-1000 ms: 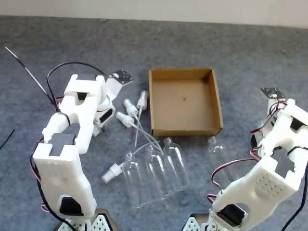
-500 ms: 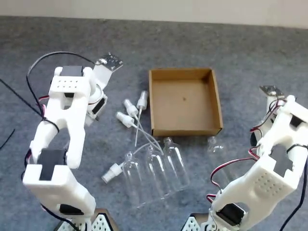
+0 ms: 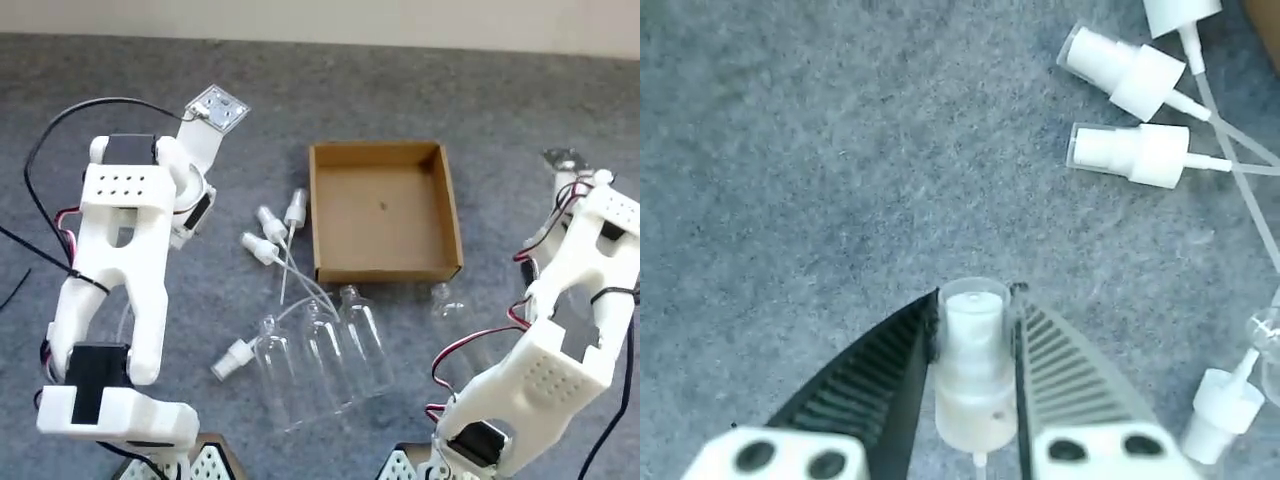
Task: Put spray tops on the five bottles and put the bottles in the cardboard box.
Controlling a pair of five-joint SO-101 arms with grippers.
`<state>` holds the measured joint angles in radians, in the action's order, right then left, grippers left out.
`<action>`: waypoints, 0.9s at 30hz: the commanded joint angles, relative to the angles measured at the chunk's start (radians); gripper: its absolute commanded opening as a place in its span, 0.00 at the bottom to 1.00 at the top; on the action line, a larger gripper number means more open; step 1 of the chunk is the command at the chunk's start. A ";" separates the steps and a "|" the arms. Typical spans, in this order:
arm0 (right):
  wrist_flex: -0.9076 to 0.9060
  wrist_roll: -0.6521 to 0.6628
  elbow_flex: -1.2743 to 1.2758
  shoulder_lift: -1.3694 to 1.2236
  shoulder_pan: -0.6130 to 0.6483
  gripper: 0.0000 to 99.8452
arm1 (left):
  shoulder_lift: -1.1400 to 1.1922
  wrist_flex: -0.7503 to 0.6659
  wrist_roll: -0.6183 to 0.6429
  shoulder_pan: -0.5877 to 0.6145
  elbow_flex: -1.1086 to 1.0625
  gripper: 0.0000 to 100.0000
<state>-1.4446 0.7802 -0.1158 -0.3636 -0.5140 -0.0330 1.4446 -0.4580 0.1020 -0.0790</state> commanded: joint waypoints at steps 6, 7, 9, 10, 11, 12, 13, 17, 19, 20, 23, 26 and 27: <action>0.073 0.041 0.039 0.005 -0.015 0.31 | -0.041 0.011 0.009 -0.015 0.005 0.04; 0.074 0.041 0.041 0.005 -0.018 0.31 | -0.041 0.011 0.009 -0.015 0.005 0.04; 0.081 0.043 0.041 0.005 -0.021 0.31 | -0.042 0.011 0.009 -0.015 0.005 0.04; 0.081 0.043 0.044 0.005 -0.021 0.31 | -0.044 0.011 0.009 -0.015 0.005 0.04; 0.082 0.043 0.045 0.005 -0.019 0.31 | -0.044 0.011 0.009 -0.015 0.005 0.04; 0.082 0.043 0.048 0.004 -0.016 0.30 | -0.044 0.011 0.009 -0.015 0.005 0.04; 0.084 0.043 0.059 0.004 -0.015 0.28 | -0.044 0.011 0.009 -0.015 0.005 0.04; 0.128 0.043 0.102 0.005 -0.019 0.25 | -0.044 0.015 0.009 -0.013 0.005 0.04; 0.131 0.043 0.105 0.005 -0.021 0.25 | -0.045 0.026 0.009 -0.013 0.007 0.04; 0.131 0.043 0.105 0.005 -0.021 0.25 | -0.045 0.026 0.009 -0.013 0.007 0.04; 0.131 0.043 0.107 0.005 -0.021 0.24 | -0.045 0.026 0.009 -0.013 0.007 0.04; 0.130 0.043 0.108 0.005 -0.021 0.20 | -0.045 0.026 0.009 -0.013 0.007 0.04; 0.133 0.043 0.108 0.005 -0.021 0.18 | -0.045 0.026 0.009 -0.013 0.007 0.04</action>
<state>-1.3234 0.8109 -0.0054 -0.3636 -0.5217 -0.0330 1.4553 -0.4580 0.1020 -0.0790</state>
